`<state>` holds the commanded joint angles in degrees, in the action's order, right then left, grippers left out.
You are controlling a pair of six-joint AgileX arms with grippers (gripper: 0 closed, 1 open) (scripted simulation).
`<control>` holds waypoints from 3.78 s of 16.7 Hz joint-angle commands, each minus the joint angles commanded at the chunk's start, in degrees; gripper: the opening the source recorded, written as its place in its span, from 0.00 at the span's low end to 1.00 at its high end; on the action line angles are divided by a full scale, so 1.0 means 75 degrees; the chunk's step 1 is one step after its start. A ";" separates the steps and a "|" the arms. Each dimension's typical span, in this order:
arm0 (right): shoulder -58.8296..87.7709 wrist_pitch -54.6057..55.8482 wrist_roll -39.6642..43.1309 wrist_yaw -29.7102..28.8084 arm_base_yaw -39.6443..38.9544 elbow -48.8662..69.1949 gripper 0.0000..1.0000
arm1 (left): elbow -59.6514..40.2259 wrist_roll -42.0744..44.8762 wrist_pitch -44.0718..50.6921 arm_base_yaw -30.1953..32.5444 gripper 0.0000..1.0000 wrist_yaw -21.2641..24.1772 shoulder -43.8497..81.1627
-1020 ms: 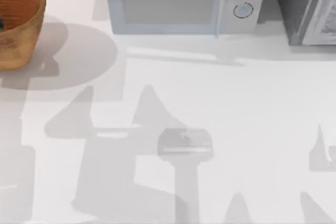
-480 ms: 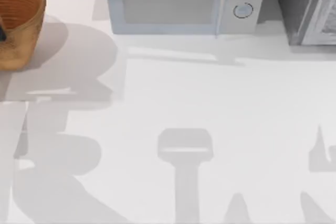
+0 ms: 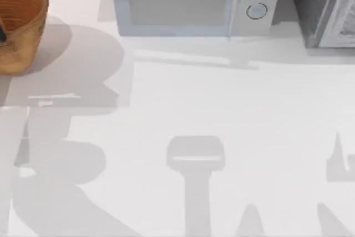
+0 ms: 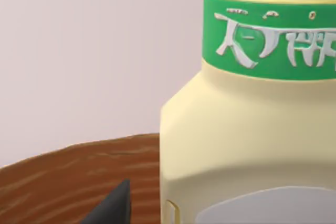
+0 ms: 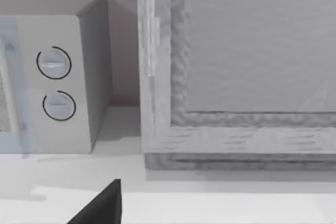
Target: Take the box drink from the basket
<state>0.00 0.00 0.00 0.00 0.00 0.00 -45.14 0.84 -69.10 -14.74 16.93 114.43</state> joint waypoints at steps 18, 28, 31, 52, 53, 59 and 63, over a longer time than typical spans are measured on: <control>0.0000 0.0000 0.0000 0.0000 0.0000 0.0000 1.00 | -0.1628 -0.0025 0.0697 0.0244 0.62 -0.0237 0.0988; 0.0000 0.0000 0.0000 0.0000 0.0000 0.0000 1.00 | -0.1628 -0.0025 0.0697 0.0244 0.00 -0.0237 0.0988; 0.0000 0.0000 0.0000 0.0000 0.0000 0.0000 1.00 | -0.1628 -0.0025 0.0697 0.0244 0.00 -0.0237 0.0988; 0.0000 0.0000 0.0000 0.0000 0.0000 0.0000 1.00 | -0.3448 0.0013 0.4867 0.0205 0.00 -0.0279 -0.1497; 0.0000 0.0000 0.0000 0.0000 0.0000 0.0000 1.00 | -0.3511 0.0013 0.4998 0.0205 0.00 -0.0280 -0.1573; 0.0000 0.0000 0.0000 0.0000 0.0000 0.0000 1.00 | -0.3523 0.0027 0.5061 0.0198 0.00 -0.0284 -0.1591; 0.0000 0.0000 0.0000 0.0000 0.0000 0.0000 1.00 | -0.2904 -0.0031 0.5406 0.0310 0.00 -0.0412 -0.2377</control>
<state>0.00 0.00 0.00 0.00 0.00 0.00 -66.92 0.61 -28.55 -12.41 13.84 96.60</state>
